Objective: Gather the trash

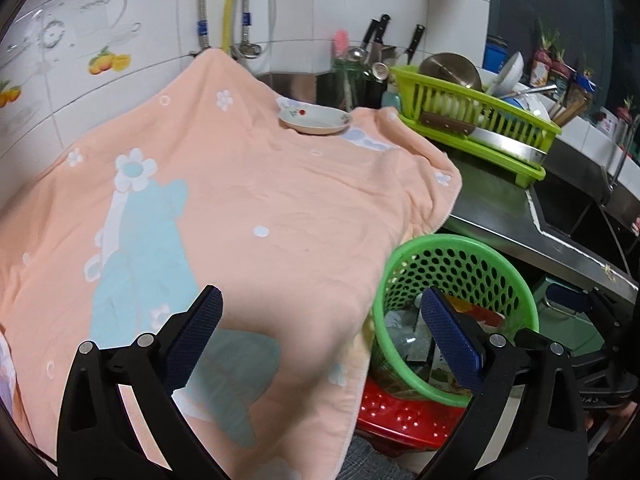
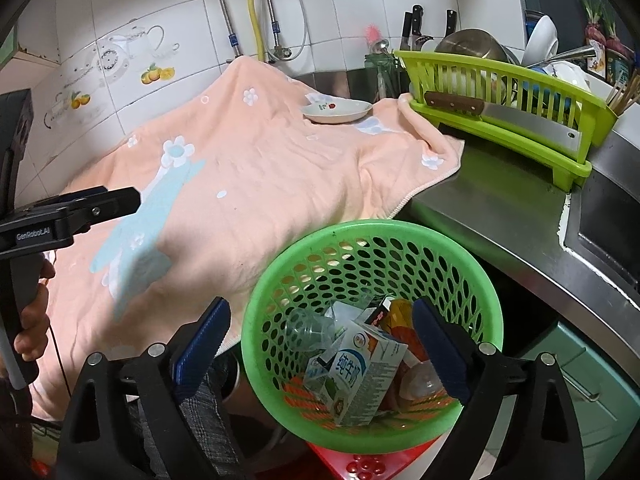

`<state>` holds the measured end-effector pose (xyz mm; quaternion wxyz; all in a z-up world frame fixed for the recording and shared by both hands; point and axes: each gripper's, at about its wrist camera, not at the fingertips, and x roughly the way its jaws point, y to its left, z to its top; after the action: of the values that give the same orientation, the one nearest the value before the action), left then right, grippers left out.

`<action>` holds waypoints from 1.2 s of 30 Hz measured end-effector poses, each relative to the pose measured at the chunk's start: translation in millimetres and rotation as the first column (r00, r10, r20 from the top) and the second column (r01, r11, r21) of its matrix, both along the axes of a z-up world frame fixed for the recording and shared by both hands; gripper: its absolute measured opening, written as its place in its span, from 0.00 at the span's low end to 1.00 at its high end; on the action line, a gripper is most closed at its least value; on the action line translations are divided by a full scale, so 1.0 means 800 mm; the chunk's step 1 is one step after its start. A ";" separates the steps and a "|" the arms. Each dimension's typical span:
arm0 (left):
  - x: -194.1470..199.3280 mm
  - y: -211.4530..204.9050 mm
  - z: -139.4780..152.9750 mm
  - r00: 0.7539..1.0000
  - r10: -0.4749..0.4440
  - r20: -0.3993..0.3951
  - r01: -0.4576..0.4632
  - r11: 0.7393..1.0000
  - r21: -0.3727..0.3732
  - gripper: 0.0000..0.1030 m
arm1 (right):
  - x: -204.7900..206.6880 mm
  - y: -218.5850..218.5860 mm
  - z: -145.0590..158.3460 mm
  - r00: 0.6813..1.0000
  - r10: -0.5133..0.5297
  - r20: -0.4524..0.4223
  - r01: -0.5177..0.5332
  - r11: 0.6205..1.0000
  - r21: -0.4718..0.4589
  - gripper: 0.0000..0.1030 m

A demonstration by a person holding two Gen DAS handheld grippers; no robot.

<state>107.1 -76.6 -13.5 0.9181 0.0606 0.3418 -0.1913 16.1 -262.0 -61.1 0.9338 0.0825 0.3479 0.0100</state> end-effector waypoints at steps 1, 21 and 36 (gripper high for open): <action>-0.002 0.003 0.001 1.000 0.008 0.009 -0.008 1.000 0.003 0.95 | 0.000 0.000 0.000 1.000 0.001 0.000 -0.001 1.000 -0.001 0.86; -0.019 0.041 0.003 0.996 0.088 0.029 -0.088 0.996 -0.007 0.95 | 0.003 0.020 0.014 1.000 0.006 0.027 -0.005 0.998 -0.055 0.88; -0.030 0.056 -0.001 0.993 0.109 0.048 -0.109 0.994 -0.012 0.95 | 0.009 0.023 0.020 0.999 -0.009 0.037 0.012 0.996 -0.089 0.89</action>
<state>83.2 -31.7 -14.0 0.9354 0.0421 0.3214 -0.1410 23.3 -243.3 -45.2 0.9428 0.0423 0.3306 -0.0090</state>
